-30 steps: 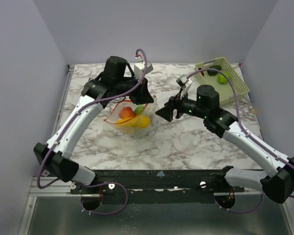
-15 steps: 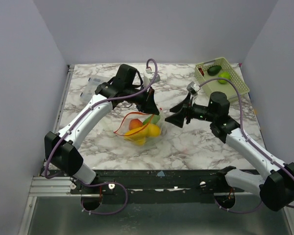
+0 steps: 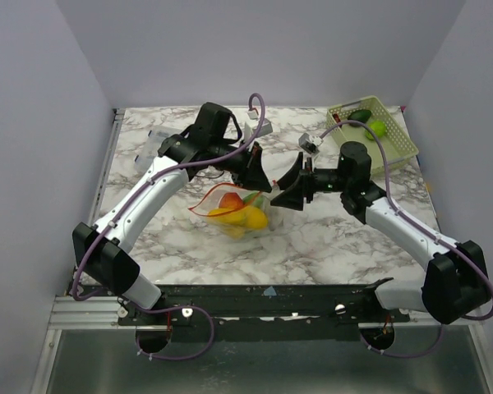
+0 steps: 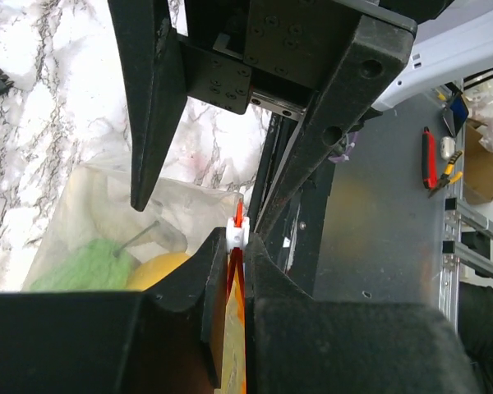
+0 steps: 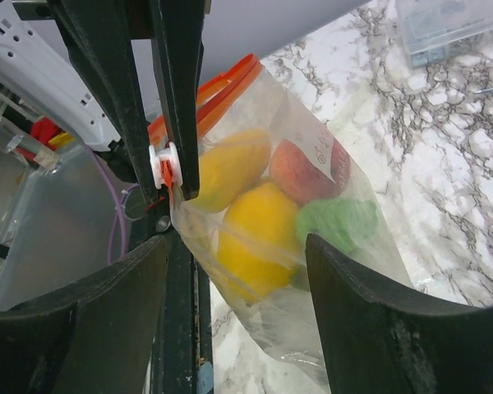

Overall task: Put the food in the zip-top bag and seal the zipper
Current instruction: Zip the zipper food storage bag at the center of the board.

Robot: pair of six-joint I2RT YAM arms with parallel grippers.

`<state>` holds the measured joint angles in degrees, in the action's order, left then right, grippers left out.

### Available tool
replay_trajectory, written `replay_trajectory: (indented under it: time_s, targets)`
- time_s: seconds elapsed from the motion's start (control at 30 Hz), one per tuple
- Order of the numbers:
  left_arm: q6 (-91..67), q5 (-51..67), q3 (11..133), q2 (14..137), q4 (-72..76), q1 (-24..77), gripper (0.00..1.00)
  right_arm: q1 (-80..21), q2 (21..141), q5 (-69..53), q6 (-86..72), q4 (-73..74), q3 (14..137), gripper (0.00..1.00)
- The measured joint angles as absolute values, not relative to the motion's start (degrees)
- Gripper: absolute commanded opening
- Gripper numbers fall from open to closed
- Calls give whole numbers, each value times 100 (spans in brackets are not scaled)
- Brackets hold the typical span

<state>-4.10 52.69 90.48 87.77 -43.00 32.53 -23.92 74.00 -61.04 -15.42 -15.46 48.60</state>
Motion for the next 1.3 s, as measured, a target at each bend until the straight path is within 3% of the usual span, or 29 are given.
replay_trajectory:
  time_s: [0.13,0.2,0.43,0.5,0.67,0.73,1.1,1.3]
  targets:
    - [-410,5277,9063,8796,-4338,3277,0,-2392,7441,-6237,-1507,-1496,4954,68]
    - [-408,5277,9137,8840,-4412,3284,0,-2392,7437,-6254,-1468,-1474,5035,61]
    - [-454,5323,9155,8864,-4429,3315,0,-2392,7465,-6442,-1667,-1712,5059,20]
    - [-478,5328,9155,8864,-4423,3319,3,-2392,7476,-6482,-1726,-1785,5037,1]
    - [-593,5310,9037,8838,-4250,3326,48,-2392,7478,-6528,-2058,-2158,4847,0]
    - [-663,5245,8853,8750,-4097,3330,57,-2392,7465,-6517,-2156,-2246,4718,0]
    - [-624,4860,7996,8219,-3629,3339,61,-2392,7199,-6445,-2364,-2270,4460,1]
    - [-633,4550,7502,7990,-3500,3341,49,-2392,7153,-6311,-2412,-2265,4460,0]
